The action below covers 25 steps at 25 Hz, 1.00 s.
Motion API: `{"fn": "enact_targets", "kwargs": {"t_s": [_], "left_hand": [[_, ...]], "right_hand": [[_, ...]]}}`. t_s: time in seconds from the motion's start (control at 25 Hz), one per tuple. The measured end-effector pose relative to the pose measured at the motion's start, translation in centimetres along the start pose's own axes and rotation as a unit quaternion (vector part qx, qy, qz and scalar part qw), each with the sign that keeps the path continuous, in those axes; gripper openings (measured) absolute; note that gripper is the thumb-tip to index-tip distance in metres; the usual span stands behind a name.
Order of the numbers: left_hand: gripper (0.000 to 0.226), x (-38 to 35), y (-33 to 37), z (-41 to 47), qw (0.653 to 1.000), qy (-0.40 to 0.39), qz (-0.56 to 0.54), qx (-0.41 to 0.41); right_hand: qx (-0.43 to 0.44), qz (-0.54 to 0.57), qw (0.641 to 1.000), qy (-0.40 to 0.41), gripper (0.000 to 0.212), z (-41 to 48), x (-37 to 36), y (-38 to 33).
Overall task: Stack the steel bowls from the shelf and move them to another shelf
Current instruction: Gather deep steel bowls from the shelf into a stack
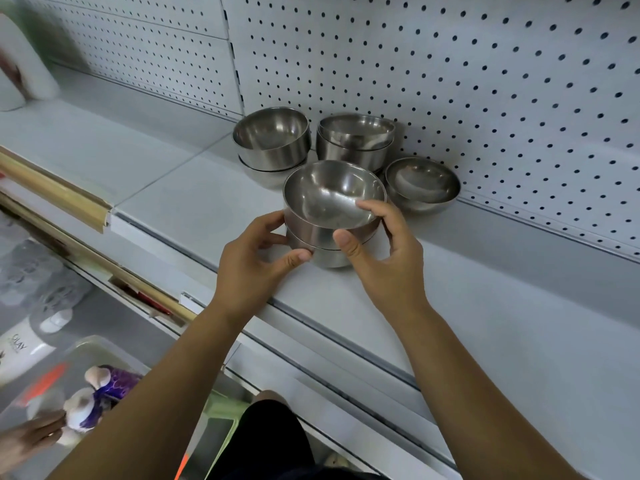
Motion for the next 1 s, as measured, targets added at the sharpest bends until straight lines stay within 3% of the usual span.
{"fn": "enact_targets", "kwargs": {"t_s": [0.36, 0.52, 0.68, 0.84, 1.0], "left_hand": [[0.066, -0.2, -0.1, 0.2, 0.999, -0.014, -0.031, 0.008], [0.042, 0.2, -0.1, 0.4, 0.996, -0.005, -0.071, 0.048], [0.04, 2.2, -0.7, 1.5, 0.977, 0.107, -0.139, 0.124], [0.03, 5.1, -1.1, 5.2, 0.964, 0.207, -0.111, 0.127], [0.05, 4.0, -0.9, 10.1, 0.984, 0.143, -0.024, 0.104]], "right_hand": [[-0.002, -0.005, 0.999, -0.051, 0.06, -0.3, -0.6, 0.2], [-0.068, 0.064, 0.993, -0.077, 0.096, -0.9, -1.8, 1.3], [-0.129, 0.055, 0.986, -0.095, 0.128, -1.0, -2.2, 2.2], [-0.135, 0.029, 0.985, -0.108, 0.13, -0.8, -2.3, 2.7], [-0.139, 0.033, 0.985, -0.099, 0.126, -0.6, -2.2, 2.6]]}}
Point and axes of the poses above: each hand's wrist, its own z-axis towards the middle knuckle, its own x-axis out of the back of the hand, y = z × x, the point moved 10 cm from there along z, towards the middle knuckle, and after that the axes turned 13 degrees about y, right-handed, at the moved point
